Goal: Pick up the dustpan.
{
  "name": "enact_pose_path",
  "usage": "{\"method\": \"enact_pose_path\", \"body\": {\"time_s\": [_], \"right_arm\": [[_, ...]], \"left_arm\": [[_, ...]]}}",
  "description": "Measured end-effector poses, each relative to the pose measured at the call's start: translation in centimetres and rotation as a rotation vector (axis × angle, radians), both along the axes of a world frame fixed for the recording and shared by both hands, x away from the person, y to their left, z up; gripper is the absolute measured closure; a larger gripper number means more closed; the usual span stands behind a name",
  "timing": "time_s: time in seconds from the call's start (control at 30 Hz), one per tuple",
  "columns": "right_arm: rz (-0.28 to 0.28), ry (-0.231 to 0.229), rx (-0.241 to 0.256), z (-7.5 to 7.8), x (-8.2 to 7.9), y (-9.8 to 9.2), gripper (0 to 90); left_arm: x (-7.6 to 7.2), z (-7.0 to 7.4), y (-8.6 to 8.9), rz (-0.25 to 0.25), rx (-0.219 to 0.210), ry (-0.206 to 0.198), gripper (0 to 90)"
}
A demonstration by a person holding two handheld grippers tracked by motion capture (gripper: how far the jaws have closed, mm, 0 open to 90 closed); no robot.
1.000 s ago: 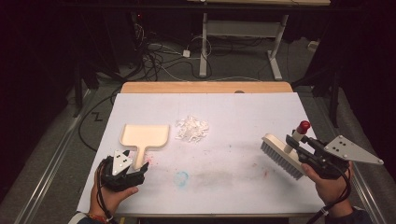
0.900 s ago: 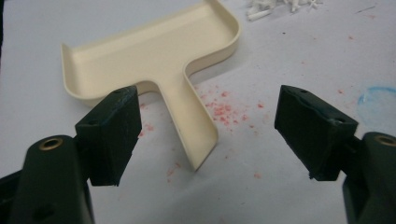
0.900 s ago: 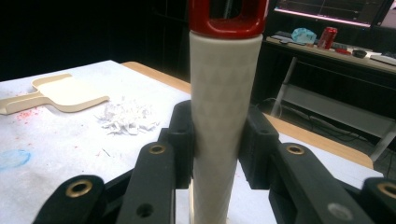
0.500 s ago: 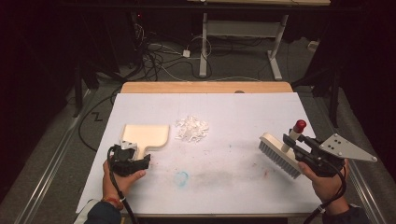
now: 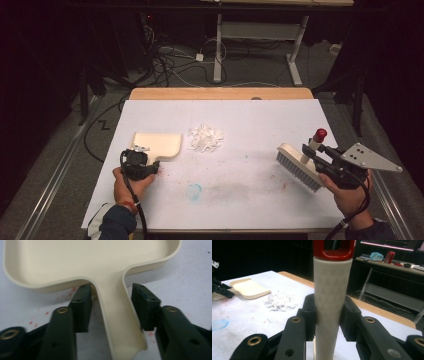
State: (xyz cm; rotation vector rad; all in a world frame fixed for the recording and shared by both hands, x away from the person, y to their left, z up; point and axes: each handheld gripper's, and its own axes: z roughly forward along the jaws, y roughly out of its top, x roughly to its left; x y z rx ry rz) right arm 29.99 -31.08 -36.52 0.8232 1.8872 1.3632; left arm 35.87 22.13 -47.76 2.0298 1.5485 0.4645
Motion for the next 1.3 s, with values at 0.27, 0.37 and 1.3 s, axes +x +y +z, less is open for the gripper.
{"method": "enact_pose_path", "body": {"time_s": [0.27, 0.37, 1.3], "right_arm": [[0.007, 0.002, -0.005, 0.0, -0.1, -0.1, 70.0], [0.005, 0.006, 0.0, 0.0, 0.0, -0.1, 70.0], [-0.011, -0.011, -0.001, 0.2, 0.0, -0.3, 70.1]], "left_arm": [[-0.2, -0.1, 0.3, -0.008, -0.007, -0.015, 63.5], [-0.2, -0.1, 0.6, -0.011, -0.03, -0.018, 63.7], [-3.6, 3.4, 2.6, -0.126, 0.037, -0.089, 63.9]]}}
